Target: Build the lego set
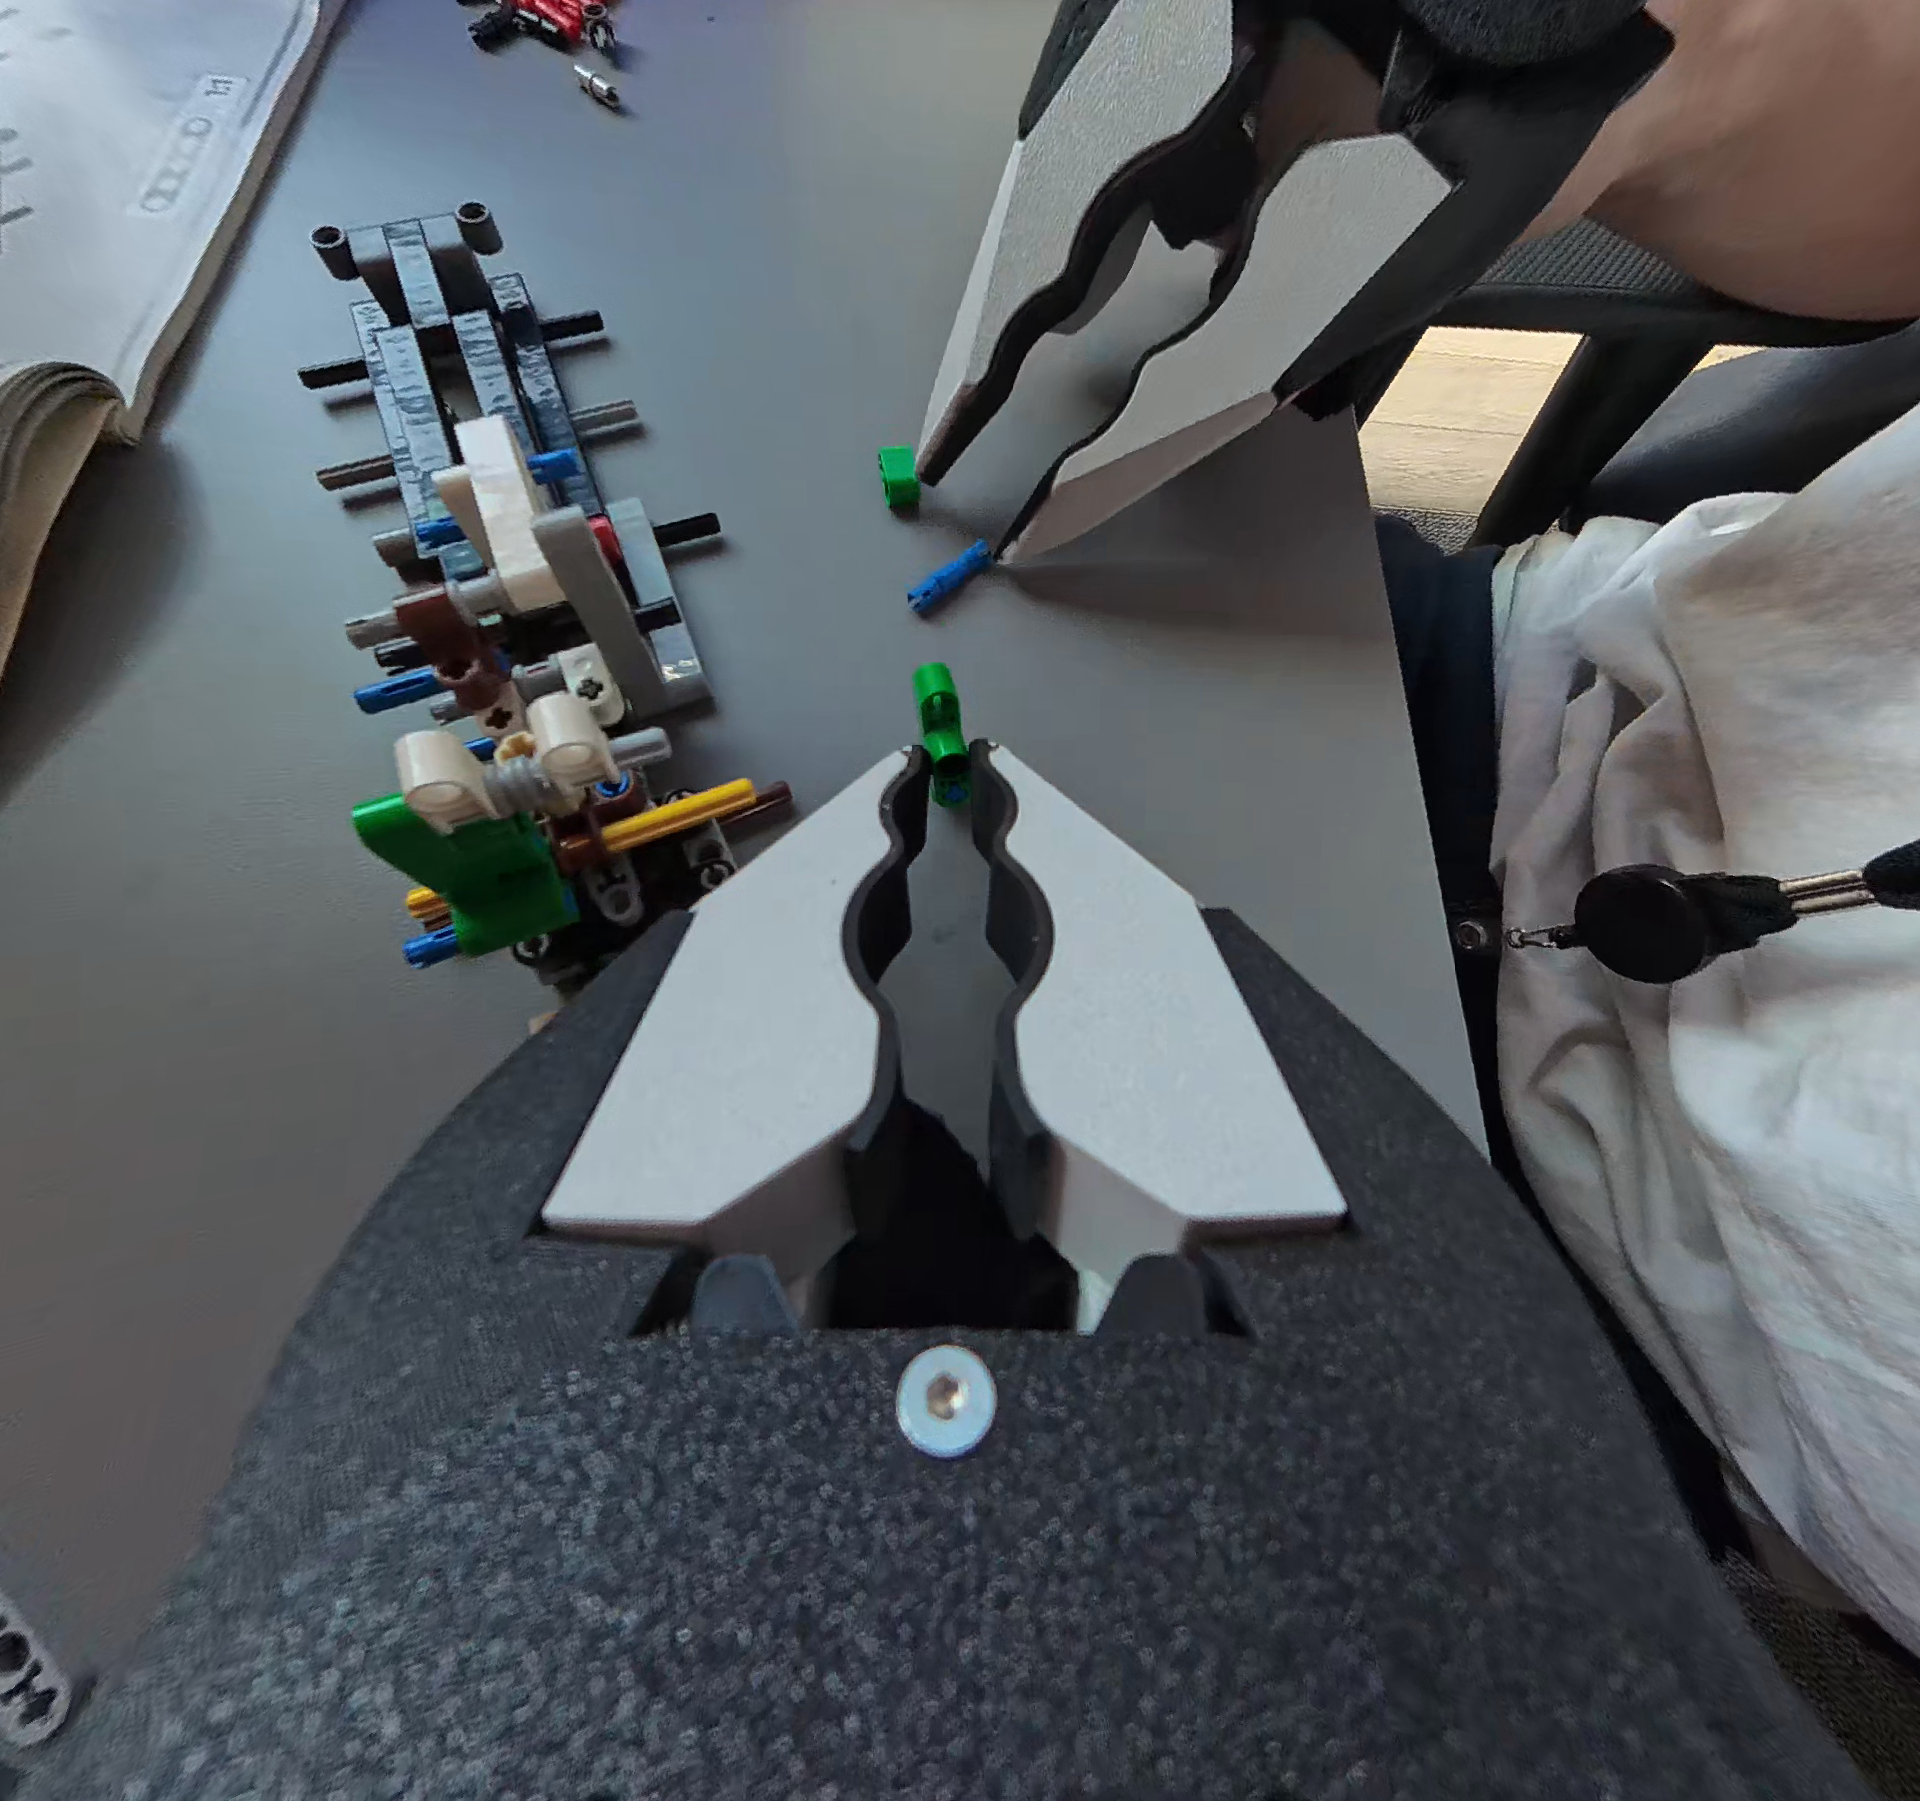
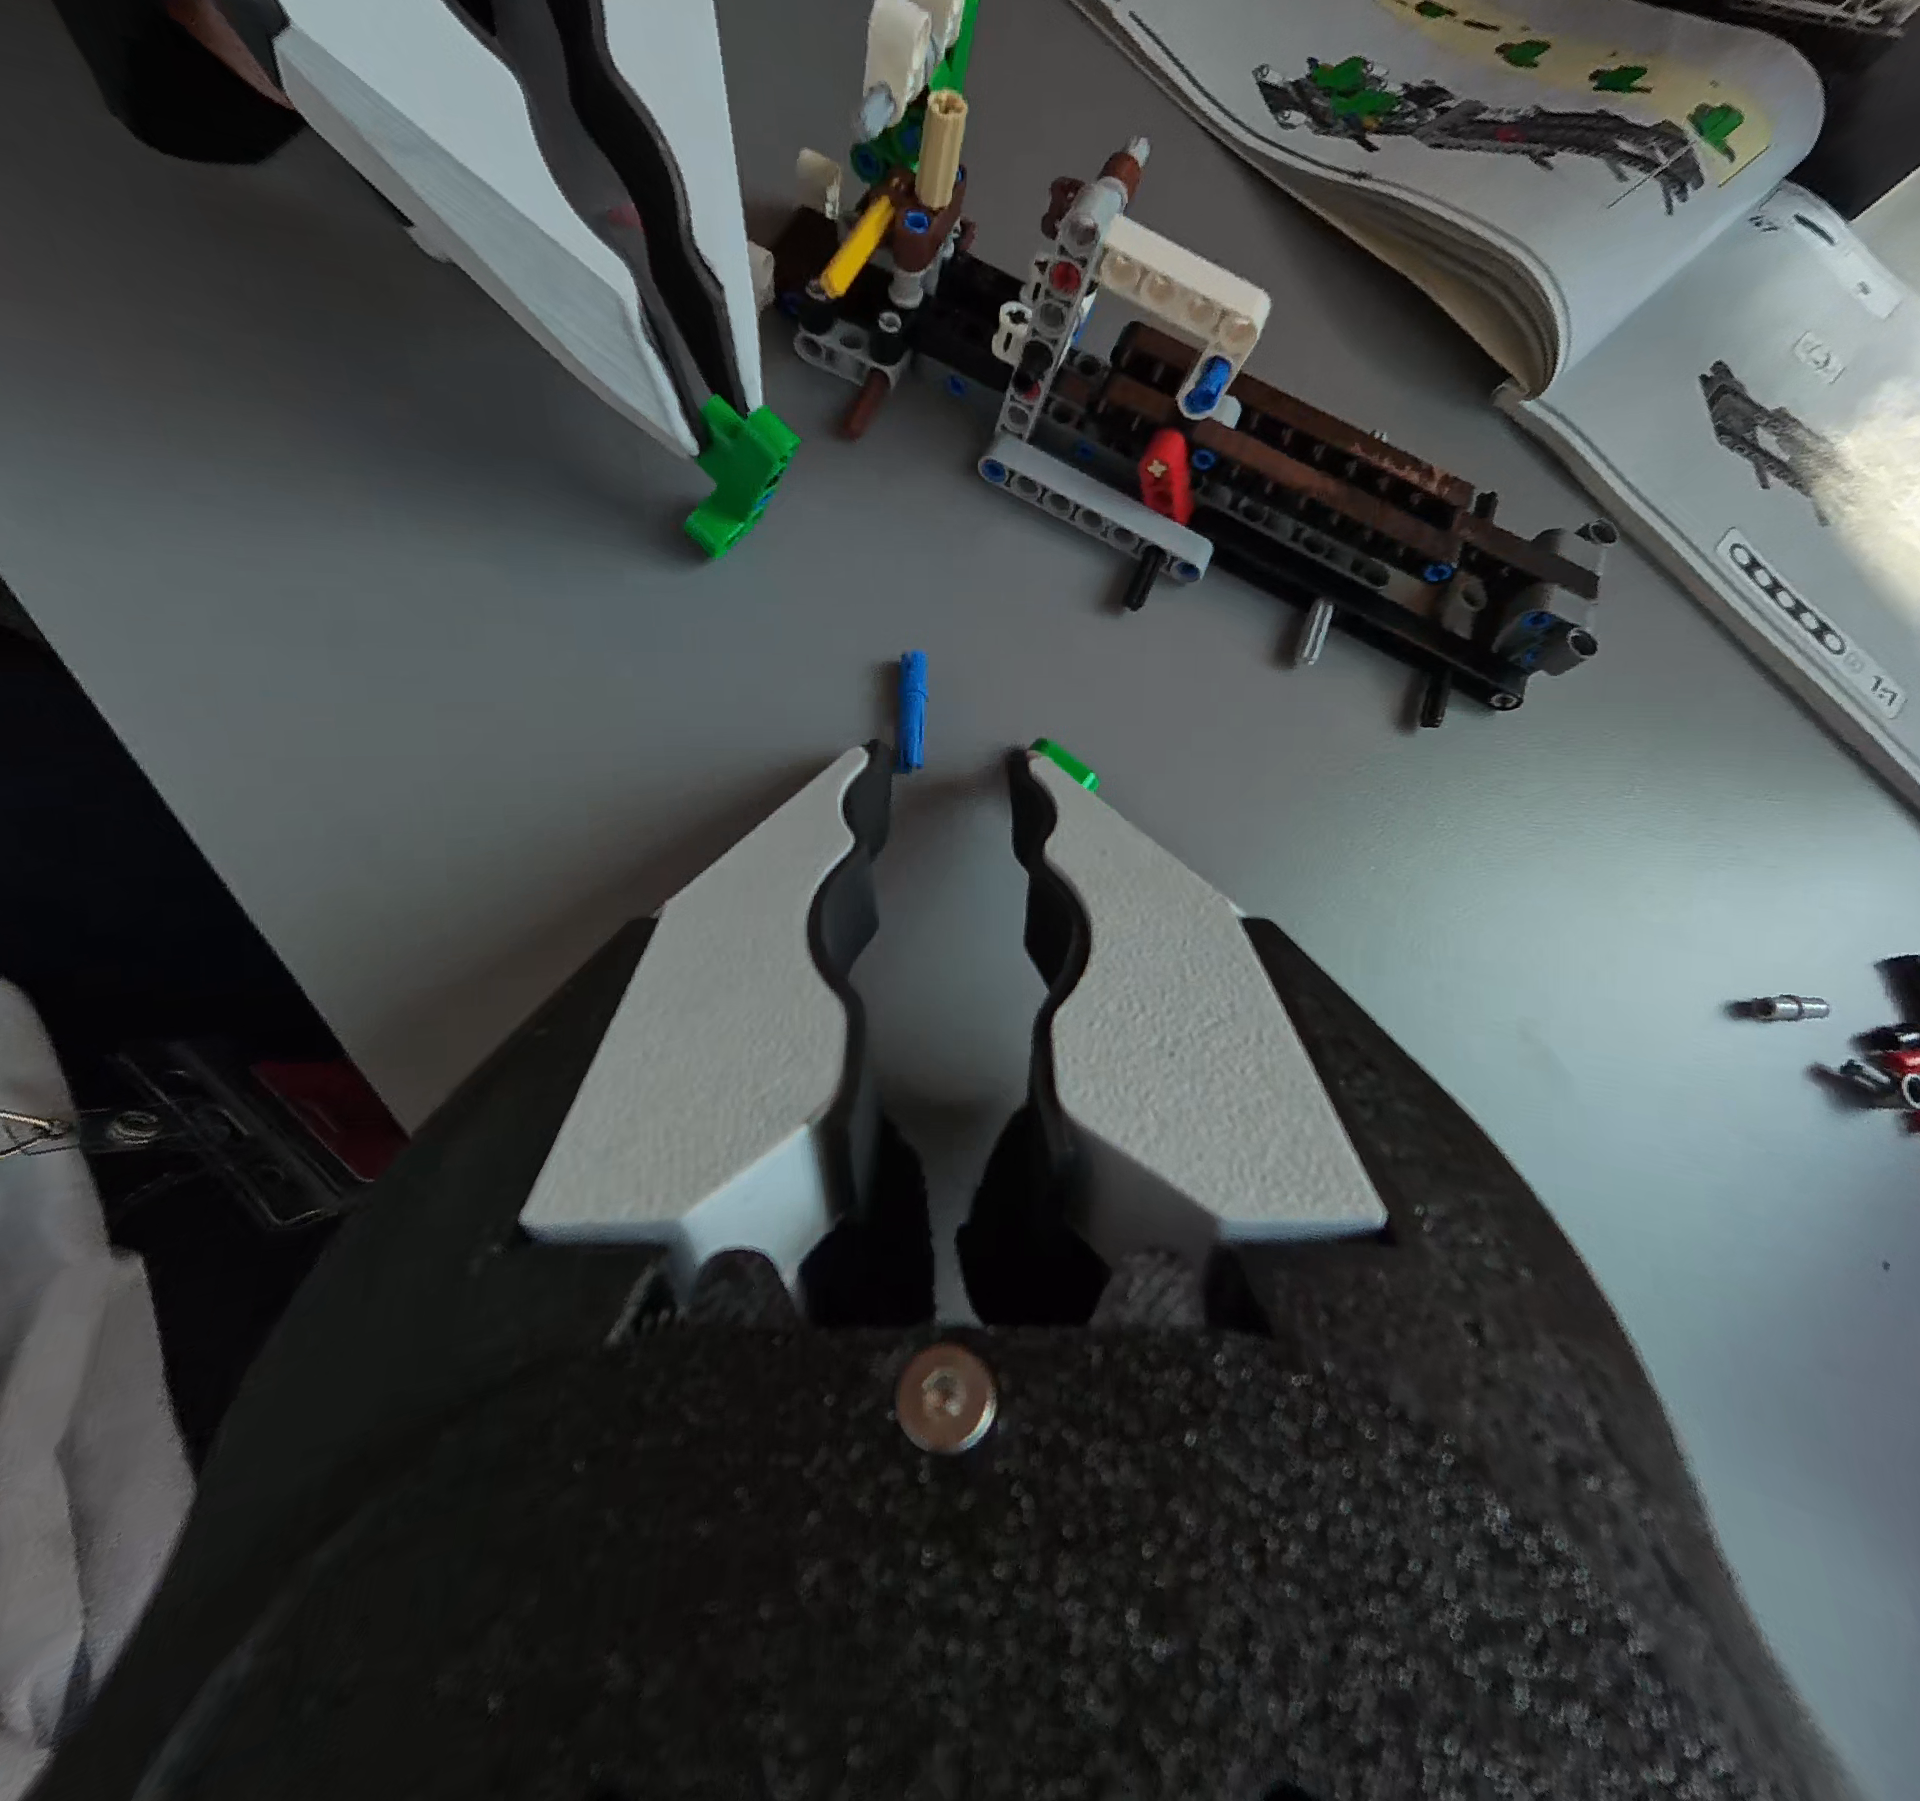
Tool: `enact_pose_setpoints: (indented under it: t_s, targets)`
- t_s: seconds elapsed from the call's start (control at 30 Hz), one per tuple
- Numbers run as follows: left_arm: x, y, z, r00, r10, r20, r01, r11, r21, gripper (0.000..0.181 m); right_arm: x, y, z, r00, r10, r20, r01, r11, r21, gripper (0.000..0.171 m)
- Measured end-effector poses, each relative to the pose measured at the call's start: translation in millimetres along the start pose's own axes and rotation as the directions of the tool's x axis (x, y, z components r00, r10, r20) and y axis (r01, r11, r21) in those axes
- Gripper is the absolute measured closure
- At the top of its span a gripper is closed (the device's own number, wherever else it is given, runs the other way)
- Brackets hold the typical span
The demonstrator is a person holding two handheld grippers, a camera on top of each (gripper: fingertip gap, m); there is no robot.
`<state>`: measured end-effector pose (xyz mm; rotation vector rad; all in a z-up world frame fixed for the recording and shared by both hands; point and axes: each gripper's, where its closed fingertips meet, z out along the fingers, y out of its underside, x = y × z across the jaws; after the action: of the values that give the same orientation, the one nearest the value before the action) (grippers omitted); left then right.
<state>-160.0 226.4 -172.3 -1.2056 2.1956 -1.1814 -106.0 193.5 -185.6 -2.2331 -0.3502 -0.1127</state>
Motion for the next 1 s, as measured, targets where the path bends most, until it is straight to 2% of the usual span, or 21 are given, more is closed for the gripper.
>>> enact_pose_setpoints:
  t_s: [0.03,0.27,0.5,0.8,1.0]
  targets:
    - [-0.6,0.8,0.2,1.0,0.003,0.002,-0.003,1.0,-0.005,0.175,-0.5,1.7,1.4,1.0,-0.001,0.0,0.001,1.0,-0.008,0.149]
    - [-3.2,2.5,0.2,1.0,0.017,0.018,-0.017,1.0,-0.013,0.175,-1.3,-0.1,-0.1,1.0,0.015,0.013,-0.015,1.0,0.007,0.149]
    - [5.5,3.5,2.2,0.991,0.136,0.008,-0.136,0.991,-0.021,0.175,-13.3,-1.4,-0.1,0.994,-0.019,0.108,0.017,1.0,0.015,0.148]
    - [4.4,3.3,2.1,0.981,0.19,0.036,-0.189,0.982,-0.021,0.175,-10.6,-3.3,4.1,0.995,-0.041,0.091,0.04,0.999,0.011,0.147]
    - [3.4,1.7,1.1,0.981,0.19,0.045,-0.189,0.982,-0.011,0.175,-13.9,-9.8,1.9,0.988,-0.077,0.134,0.076,0.997,0.013,0.145]
